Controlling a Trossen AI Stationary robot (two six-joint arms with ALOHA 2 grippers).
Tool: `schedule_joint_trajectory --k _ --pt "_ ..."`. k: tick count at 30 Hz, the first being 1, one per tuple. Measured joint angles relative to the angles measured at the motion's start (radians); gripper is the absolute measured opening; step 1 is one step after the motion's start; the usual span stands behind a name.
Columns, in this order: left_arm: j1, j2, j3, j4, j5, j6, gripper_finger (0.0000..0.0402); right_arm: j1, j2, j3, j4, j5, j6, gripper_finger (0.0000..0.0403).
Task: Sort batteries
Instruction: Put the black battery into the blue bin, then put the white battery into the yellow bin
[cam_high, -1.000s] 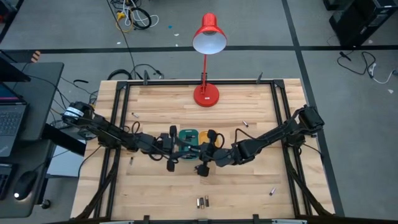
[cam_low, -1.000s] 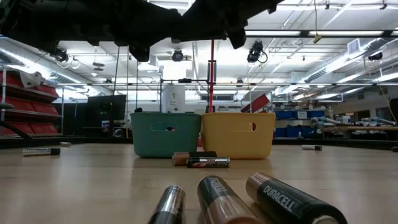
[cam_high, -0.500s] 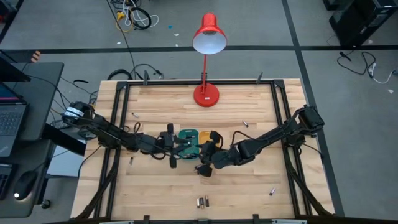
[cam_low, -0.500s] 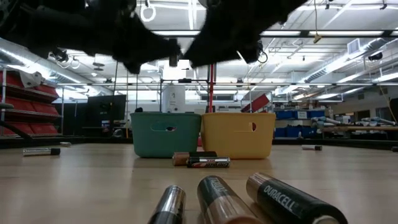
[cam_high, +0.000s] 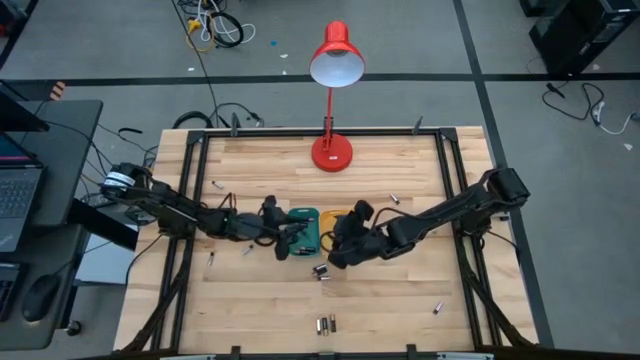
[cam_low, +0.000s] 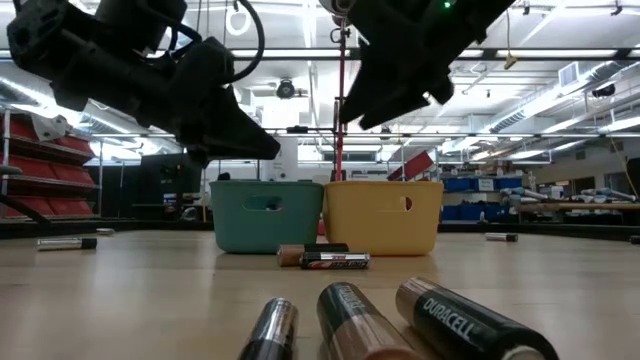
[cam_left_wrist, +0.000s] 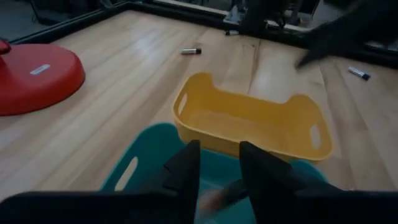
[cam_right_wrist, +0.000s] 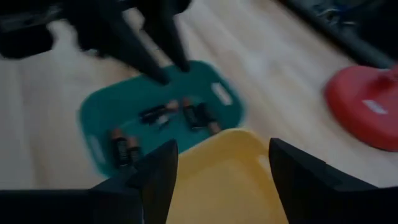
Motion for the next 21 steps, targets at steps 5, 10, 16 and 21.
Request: schedule_joint_trajectory --k 5,10,16,21 --pt "0.000 0.000 0.000 -0.018 -0.002 0.000 0.0183 -0.022 -0.071 0.000 -0.241 0.061 0.076 0.0234" --pt "0.000 0.000 0.000 -0.018 -0.007 0.027 0.0208 -0.085 -0.108 0.000 -0.642 0.023 0.313 0.0231" --pt "0.000 0.000 0.000 0.010 -0.011 0.029 0.0211 -0.221 -0.088 -0.003 -0.930 -0.174 0.413 0.0216" --pt "0.000 0.000 0.000 0.021 -0.011 0.029 0.0211 -0.331 -0.090 -0.047 -0.956 -0.258 0.276 0.0194"
